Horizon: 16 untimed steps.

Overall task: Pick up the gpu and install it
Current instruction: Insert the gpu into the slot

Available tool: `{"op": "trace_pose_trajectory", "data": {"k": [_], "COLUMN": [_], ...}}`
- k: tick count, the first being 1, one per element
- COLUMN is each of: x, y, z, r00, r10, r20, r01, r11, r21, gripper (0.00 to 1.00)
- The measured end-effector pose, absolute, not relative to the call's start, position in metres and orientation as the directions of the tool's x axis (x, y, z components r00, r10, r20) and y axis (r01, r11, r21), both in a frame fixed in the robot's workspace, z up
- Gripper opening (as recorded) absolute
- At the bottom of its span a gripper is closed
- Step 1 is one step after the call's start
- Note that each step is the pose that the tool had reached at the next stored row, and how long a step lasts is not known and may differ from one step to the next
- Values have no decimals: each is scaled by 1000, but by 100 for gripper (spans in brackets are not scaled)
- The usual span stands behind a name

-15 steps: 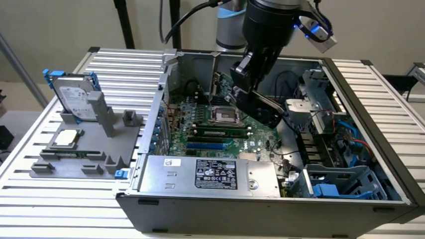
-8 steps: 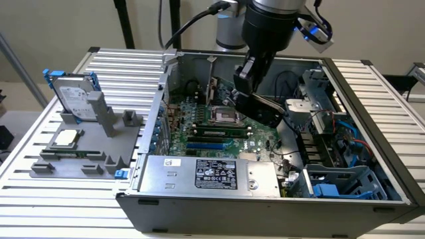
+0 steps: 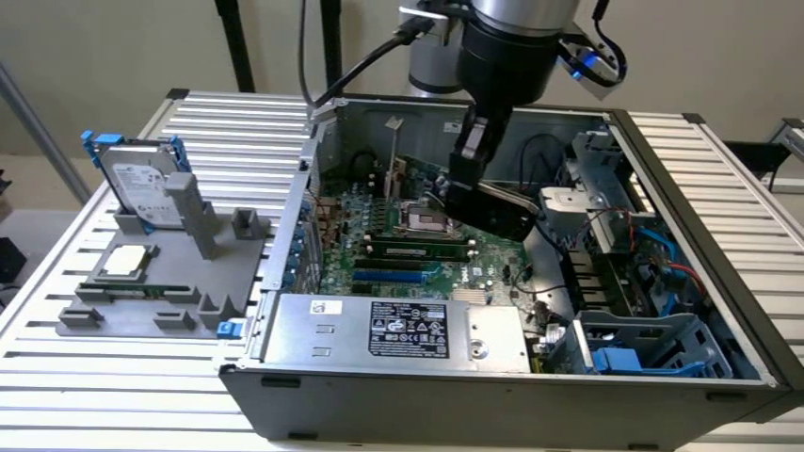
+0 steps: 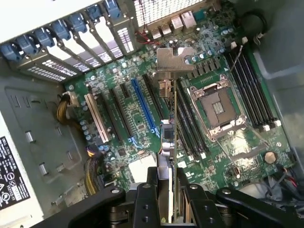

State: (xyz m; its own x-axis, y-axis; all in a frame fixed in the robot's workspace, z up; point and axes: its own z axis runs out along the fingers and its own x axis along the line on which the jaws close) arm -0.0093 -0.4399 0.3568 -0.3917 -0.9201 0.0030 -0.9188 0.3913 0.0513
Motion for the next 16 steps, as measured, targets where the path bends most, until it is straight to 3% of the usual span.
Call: {"op": "trace_pose_trajectory", "data": {"k": [16], "x": [-10], "y": [-440], "z": [343], "r00": [-122], "r10": [-993], "r20": [-3], "r01": [-991], "r11": [122], "r21": [50], "gripper": [27]}}
